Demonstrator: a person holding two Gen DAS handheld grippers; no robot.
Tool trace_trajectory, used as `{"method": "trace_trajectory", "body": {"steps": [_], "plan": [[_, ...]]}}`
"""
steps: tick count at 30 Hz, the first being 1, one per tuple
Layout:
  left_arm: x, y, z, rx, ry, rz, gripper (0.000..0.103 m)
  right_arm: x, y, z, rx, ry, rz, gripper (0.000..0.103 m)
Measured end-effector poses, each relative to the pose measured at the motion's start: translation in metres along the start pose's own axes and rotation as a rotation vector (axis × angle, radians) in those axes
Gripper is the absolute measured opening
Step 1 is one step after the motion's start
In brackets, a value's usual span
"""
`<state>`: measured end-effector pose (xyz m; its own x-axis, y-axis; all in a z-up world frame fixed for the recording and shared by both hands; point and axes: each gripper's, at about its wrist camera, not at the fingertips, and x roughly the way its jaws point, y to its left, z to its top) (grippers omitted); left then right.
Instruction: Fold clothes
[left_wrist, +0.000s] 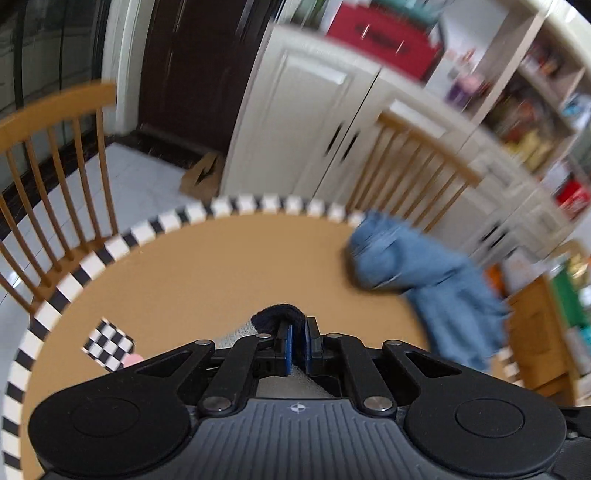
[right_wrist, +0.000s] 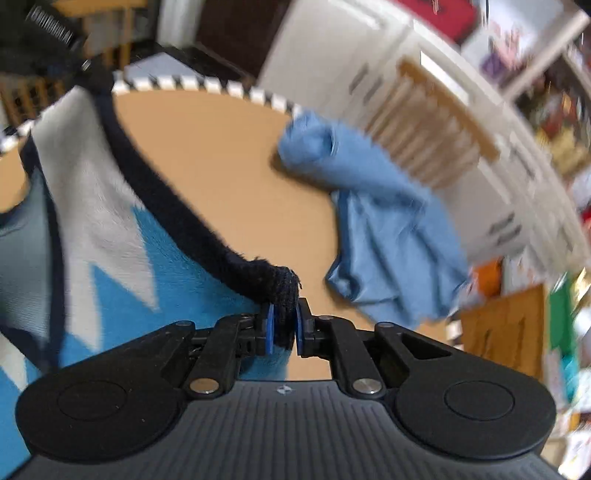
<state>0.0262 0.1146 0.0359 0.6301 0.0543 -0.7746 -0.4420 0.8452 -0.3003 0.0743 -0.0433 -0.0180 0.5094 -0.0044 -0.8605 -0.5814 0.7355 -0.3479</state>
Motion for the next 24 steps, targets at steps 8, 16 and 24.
{"method": "trace_trajectory", "body": {"steps": [8,16,24], "plan": [[0.071,0.013,0.000,0.166,-0.048,-0.016,0.021,0.020,-0.008,-0.039,-0.018,-0.057,-0.115,0.058],[0.009,0.026,-0.012,0.318,-0.079,-0.145,0.058,-0.066,0.007,-0.173,0.140,-0.258,-0.141,0.089],[-0.058,0.066,-0.139,0.190,0.065,-0.255,0.067,-0.067,0.095,-0.255,-0.055,-0.246,-0.198,0.077]]}}
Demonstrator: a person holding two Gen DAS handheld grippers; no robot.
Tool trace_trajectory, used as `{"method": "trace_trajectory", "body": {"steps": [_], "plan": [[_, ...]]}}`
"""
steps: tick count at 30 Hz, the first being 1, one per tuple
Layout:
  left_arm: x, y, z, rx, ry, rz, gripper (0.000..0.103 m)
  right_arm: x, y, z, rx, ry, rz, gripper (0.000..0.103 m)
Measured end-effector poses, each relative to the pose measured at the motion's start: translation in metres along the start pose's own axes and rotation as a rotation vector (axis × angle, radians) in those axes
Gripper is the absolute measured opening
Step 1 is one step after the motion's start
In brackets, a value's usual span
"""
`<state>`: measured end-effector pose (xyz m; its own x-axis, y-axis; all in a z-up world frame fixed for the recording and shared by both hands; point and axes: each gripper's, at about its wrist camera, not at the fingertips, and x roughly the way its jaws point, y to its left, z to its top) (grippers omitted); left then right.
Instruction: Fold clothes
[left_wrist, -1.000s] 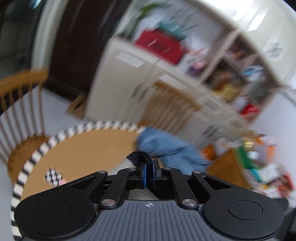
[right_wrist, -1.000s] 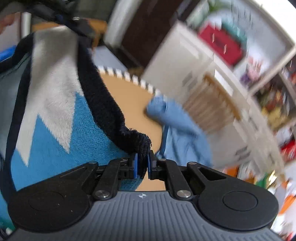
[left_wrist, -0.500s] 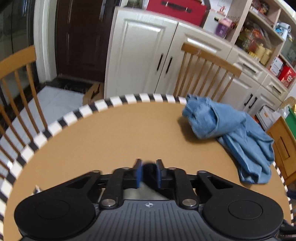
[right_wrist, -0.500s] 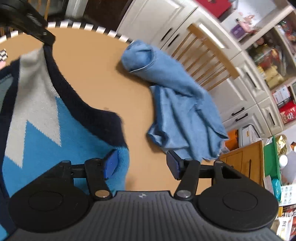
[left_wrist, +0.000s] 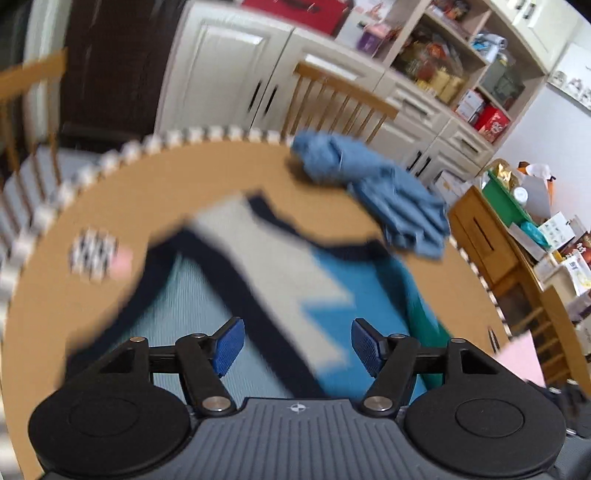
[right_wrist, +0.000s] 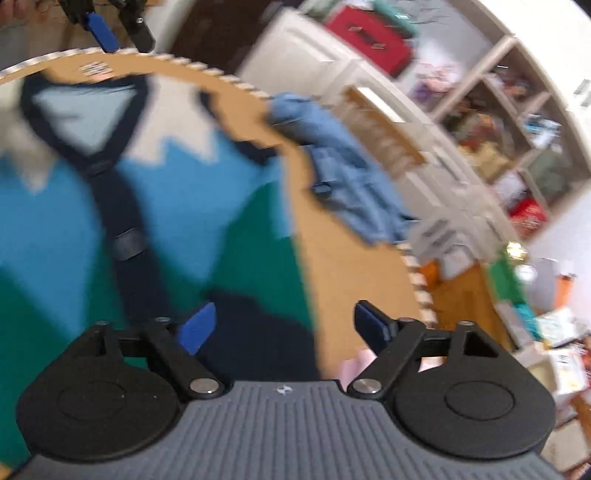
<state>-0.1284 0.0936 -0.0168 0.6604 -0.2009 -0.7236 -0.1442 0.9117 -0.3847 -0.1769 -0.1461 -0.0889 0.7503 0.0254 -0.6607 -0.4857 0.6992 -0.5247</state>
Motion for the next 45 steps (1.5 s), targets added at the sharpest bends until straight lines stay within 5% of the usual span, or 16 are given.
{"method": "trace_trajectory", "body": {"steps": [5,7,9,13,17,23,28,35,38,40,42,45], "plan": [[0.000,-0.009,-0.061,0.018,0.081,0.090,0.064,0.023,0.012,-0.002,-0.058,0.050,0.033,0.070],[0.008,-0.013,-0.078,0.051,0.132,0.146,0.054,0.035,0.014,-0.003,-0.076,0.085,0.046,0.049],[0.016,-0.012,-0.088,0.046,0.175,0.189,0.034,0.045,0.012,-0.002,-0.066,0.117,0.084,0.030],[0.019,-0.006,-0.101,0.056,0.162,0.285,0.011,0.048,0.002,0.001,-0.025,0.141,0.158,0.011],[0.025,-0.006,-0.095,0.115,0.131,0.367,0.008,0.045,-0.026,0.011,0.075,0.127,0.183,0.010],[0.050,0.005,-0.057,0.203,0.093,0.468,0.009,0.054,-0.092,0.041,0.095,0.089,0.001,0.010],[0.085,0.017,-0.017,0.328,0.057,0.533,0.009,0.097,-0.137,0.053,0.122,0.155,-0.055,0.009],[0.128,0.047,0.045,0.373,0.050,0.598,0.009,0.154,-0.126,0.039,0.112,0.318,-0.071,0.011],[0.136,0.049,0.054,0.417,0.047,0.611,0.007,0.166,-0.120,0.029,0.103,0.368,-0.124,0.033],[0.139,0.049,0.056,0.445,0.047,0.613,0.006,0.152,-0.122,0.031,0.123,0.335,-0.177,0.037],[0.126,0.053,0.062,0.331,0.060,0.554,0.012,0.120,-0.124,0.035,0.170,0.256,-0.147,0.037],[0.087,0.051,0.055,0.196,0.023,0.430,0.014,0.066,-0.119,0.029,0.238,0.130,0.055,0.048]]}}
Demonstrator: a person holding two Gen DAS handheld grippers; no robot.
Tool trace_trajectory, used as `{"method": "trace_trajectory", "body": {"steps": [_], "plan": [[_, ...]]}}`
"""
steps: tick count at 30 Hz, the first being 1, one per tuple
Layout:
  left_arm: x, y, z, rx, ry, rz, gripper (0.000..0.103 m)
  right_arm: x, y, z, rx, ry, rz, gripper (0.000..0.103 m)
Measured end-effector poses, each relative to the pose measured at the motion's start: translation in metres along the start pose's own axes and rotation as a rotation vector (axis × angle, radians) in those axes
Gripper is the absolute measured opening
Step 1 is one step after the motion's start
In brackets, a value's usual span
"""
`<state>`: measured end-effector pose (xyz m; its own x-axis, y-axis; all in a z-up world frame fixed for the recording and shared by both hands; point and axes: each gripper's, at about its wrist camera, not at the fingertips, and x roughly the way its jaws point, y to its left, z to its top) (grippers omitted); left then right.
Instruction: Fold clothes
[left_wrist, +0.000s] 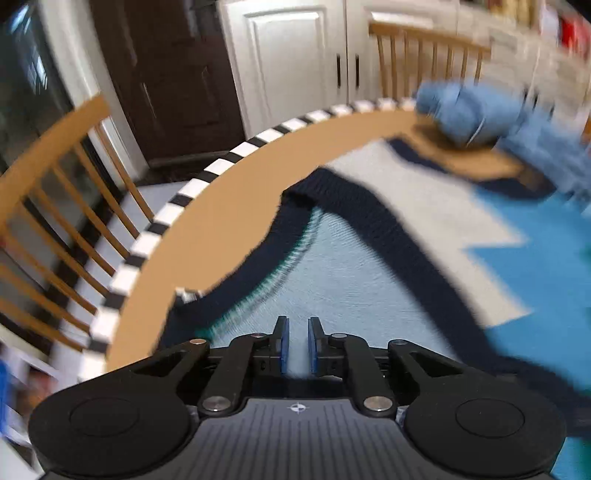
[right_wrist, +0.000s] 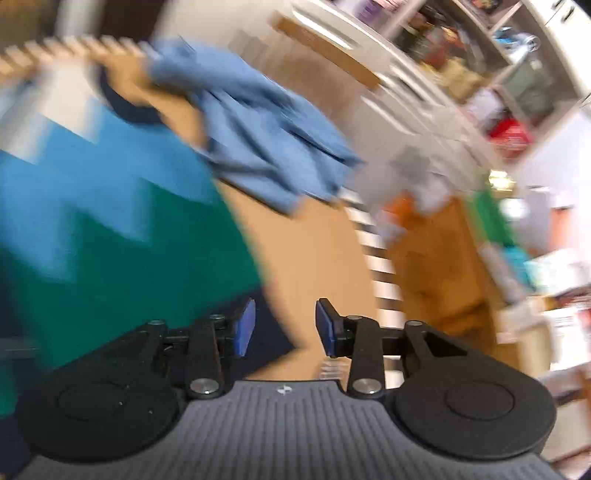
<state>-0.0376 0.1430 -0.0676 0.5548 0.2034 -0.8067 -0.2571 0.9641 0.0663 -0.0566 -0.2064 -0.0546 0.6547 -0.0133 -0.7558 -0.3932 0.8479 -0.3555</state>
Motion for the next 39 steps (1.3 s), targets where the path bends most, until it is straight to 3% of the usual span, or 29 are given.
{"method": "trace_trajectory", "body": {"steps": [1,6,9,14,17,18,20,21,22,26,29,34,39], "plan": [[-0.014,0.000,-0.006,-0.013,-0.017,-0.033,0.016,-0.015,0.005,-0.011,0.004,-0.019,0.059,0.054],[-0.089,-0.016,-0.062,-0.015,-0.075,-0.206,0.026,-0.053,0.031,-0.080,-0.046,0.005,0.257,0.057],[-0.126,-0.034,-0.102,-0.007,-0.084,-0.289,0.033,-0.062,0.043,-0.117,-0.046,0.013,0.358,0.071],[-0.150,-0.058,-0.152,-0.032,-0.050,-0.355,0.052,-0.042,0.059,-0.132,-0.008,0.035,0.473,0.073],[-0.158,-0.062,-0.173,-0.070,-0.025,-0.355,0.061,-0.032,0.059,-0.129,0.064,-0.027,0.570,0.073],[-0.161,-0.062,-0.179,-0.078,-0.017,-0.347,0.063,-0.030,0.059,-0.126,0.078,-0.047,0.611,0.067],[-0.168,-0.063,-0.191,-0.088,-0.005,-0.327,0.068,-0.031,0.062,-0.118,0.082,-0.076,0.662,0.044],[-0.172,-0.062,-0.197,-0.097,0.001,-0.323,0.070,-0.033,0.062,-0.112,0.081,-0.085,0.685,0.015],[-0.175,-0.061,-0.202,-0.108,0.006,-0.320,0.071,-0.038,0.062,-0.106,0.077,-0.095,0.700,0.012],[-0.183,-0.053,-0.218,-0.165,0.026,-0.325,0.075,-0.060,0.051,-0.079,0.107,-0.153,0.757,0.008],[-0.183,-0.044,-0.227,-0.233,0.061,-0.385,0.077,-0.074,0.034,-0.052,0.202,-0.189,0.813,0.008],[-0.167,-0.033,-0.235,-0.348,0.140,-0.570,0.080,-0.080,0.028,-0.016,0.240,-0.200,0.797,0.007],[-0.137,-0.023,-0.242,-0.577,0.148,-0.723,0.081,-0.077,0.032,0.000,0.289,-0.152,0.773,0.007]]}}
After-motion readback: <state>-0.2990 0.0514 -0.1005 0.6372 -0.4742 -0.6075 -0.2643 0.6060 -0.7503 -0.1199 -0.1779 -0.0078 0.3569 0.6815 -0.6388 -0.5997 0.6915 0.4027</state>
